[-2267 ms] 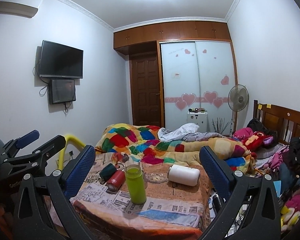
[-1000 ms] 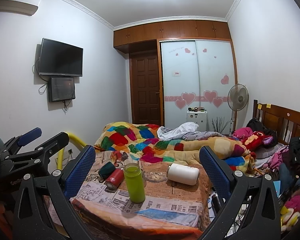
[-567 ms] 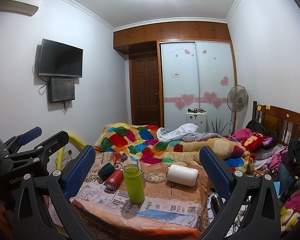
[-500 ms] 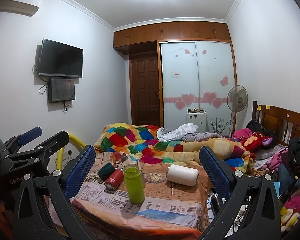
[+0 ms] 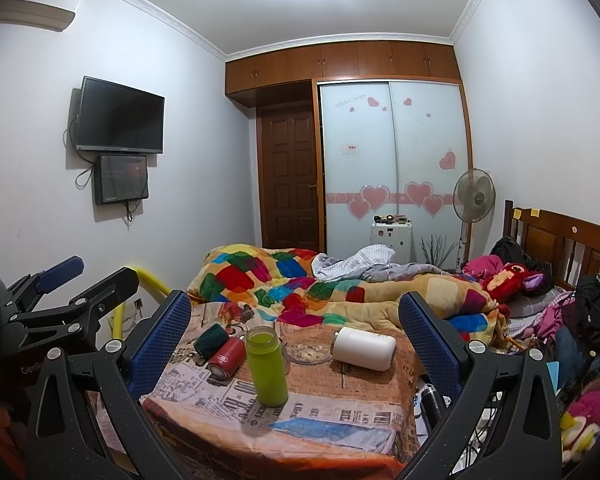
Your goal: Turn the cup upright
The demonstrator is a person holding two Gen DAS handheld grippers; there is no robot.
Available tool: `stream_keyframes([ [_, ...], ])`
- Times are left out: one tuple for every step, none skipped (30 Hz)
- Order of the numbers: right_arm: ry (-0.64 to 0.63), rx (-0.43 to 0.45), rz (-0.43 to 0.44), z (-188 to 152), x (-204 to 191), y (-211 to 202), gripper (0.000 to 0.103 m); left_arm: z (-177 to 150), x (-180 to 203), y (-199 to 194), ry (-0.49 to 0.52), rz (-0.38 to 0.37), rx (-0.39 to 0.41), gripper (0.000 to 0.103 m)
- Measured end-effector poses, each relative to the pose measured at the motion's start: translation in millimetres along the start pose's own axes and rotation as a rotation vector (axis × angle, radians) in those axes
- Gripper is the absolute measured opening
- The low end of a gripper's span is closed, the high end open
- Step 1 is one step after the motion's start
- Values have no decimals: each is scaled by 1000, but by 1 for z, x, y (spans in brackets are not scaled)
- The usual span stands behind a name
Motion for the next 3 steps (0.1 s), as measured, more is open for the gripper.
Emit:
stream_keyframes([
  [0, -2, -1, 0, 0, 1, 103, 0, -1, 1, -2, -1, -2, 101],
  [0, -5, -1, 0, 0, 1, 103, -1, -3, 2, -6, -1, -5, 101],
  [0, -9, -2, 0, -1, 3, 103, -2, -5, 4, -9, 4, -7, 101],
])
Point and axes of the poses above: each gripper's, at about its wrist camera, not at the fingertips, and y roughly the way its jaws point, x to its right, z to its top, the point moved 10 cm from there along y, roughly the way its jaws point, and after that the axes turned 15 degrees about z, right-handed, at the moved point
